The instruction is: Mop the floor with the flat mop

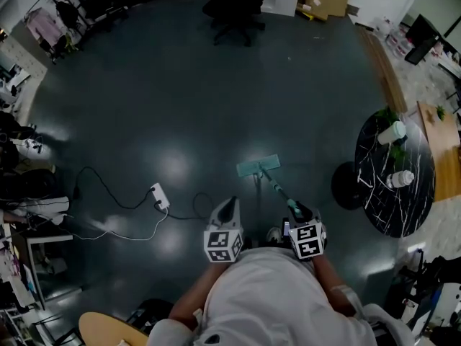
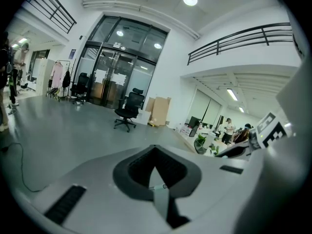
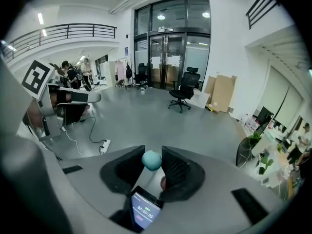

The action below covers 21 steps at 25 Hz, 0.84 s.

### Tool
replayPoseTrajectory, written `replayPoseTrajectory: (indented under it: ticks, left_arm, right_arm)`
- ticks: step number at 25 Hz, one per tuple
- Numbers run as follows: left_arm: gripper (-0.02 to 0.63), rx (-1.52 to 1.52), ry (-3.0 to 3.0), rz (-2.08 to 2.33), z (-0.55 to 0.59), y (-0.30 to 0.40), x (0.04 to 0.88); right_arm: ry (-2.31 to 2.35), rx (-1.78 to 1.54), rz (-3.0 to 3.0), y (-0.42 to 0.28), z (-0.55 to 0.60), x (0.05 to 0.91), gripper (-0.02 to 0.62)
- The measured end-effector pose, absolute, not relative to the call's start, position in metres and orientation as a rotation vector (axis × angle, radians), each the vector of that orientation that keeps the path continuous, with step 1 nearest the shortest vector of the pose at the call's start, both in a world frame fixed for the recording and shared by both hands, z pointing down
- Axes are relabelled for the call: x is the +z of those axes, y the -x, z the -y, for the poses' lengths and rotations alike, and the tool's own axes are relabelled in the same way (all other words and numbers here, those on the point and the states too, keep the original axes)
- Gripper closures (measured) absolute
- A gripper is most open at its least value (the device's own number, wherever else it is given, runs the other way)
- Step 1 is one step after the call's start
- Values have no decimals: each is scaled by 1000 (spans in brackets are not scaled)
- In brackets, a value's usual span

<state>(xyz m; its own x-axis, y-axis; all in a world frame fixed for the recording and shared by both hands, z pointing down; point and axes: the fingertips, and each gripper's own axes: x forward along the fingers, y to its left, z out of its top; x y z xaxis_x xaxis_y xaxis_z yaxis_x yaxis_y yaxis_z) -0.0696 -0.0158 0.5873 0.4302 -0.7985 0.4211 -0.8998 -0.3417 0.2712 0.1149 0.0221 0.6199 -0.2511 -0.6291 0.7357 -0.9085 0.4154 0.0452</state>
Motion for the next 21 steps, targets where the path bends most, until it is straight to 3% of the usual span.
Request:
replayPoseTrajectory:
  ticks: [21]
  left_arm:
    - [601, 286, -2228, 1445, 6, 72, 584]
  right_arm:
    - [-1297, 493, 2011, -111, -29, 621, 483]
